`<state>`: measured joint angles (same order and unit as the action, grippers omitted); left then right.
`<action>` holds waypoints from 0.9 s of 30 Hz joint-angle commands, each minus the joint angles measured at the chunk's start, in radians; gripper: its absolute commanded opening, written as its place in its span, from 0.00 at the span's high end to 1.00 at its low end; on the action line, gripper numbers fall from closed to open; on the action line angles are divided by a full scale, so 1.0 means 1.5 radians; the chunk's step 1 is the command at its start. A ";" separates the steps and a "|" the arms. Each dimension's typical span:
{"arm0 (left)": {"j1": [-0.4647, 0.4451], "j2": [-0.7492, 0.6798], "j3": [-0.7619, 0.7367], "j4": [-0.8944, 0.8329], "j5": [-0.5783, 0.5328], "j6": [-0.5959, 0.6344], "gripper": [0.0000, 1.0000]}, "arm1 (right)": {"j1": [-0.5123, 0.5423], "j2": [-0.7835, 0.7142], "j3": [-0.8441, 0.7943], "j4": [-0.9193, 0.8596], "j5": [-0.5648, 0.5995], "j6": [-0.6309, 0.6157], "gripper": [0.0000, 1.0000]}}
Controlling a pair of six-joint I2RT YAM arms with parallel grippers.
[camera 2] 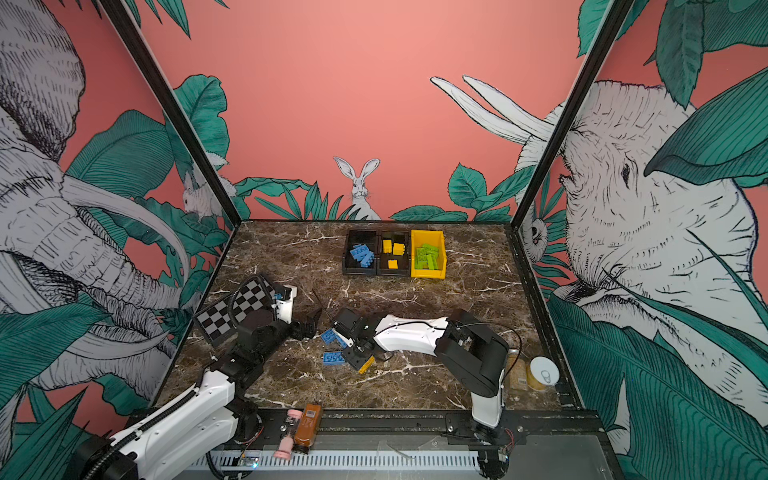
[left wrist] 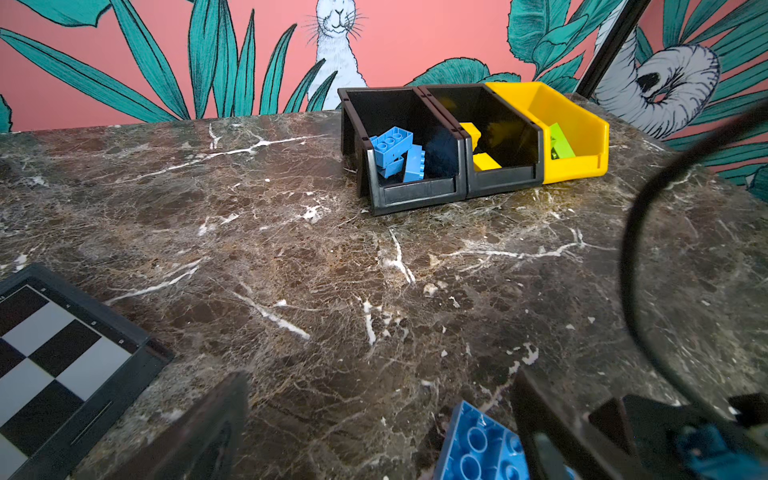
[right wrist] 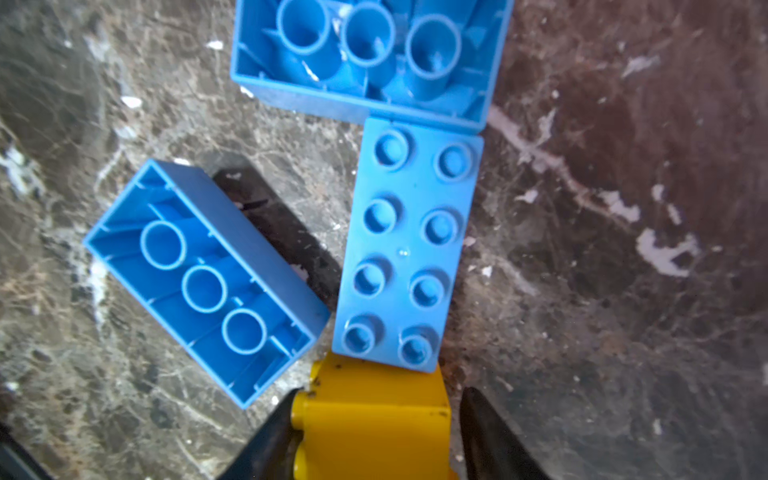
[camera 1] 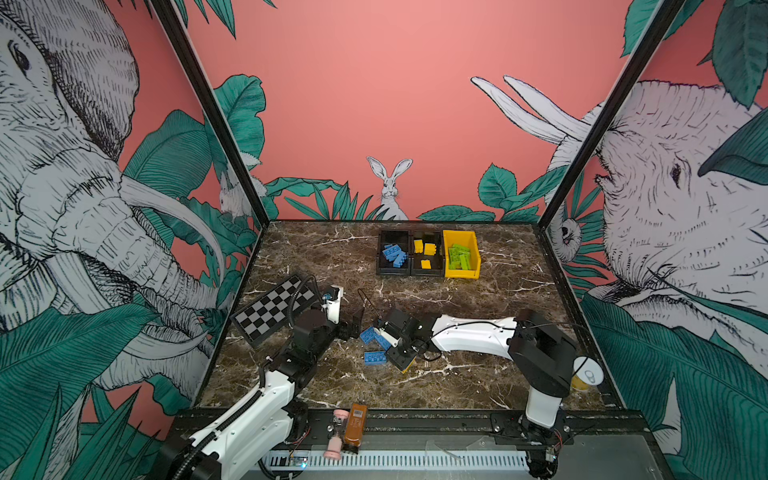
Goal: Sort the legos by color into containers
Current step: 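Return the right gripper to the pile and grasp a yellow brick, then carry the yellow brick with the right gripper and release into middle black bin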
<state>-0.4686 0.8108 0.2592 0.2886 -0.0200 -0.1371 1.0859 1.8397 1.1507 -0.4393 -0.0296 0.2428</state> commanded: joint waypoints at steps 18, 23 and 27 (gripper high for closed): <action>-0.001 -0.021 -0.001 -0.008 -0.003 0.009 0.01 | -0.025 -0.054 -0.010 0.006 0.080 0.004 0.63; -0.001 -0.021 -0.001 -0.007 0.000 0.008 0.01 | -0.091 -0.106 -0.013 0.025 0.064 -0.030 0.64; -0.001 -0.022 -0.001 -0.007 -0.001 0.006 0.01 | -0.162 -0.128 0.003 0.048 0.037 -0.079 0.64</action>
<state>-0.4686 0.7921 0.2592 0.2863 -0.0200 -0.1345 0.8997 1.6798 1.1351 -0.4084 0.0437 0.1883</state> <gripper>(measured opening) 0.991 0.423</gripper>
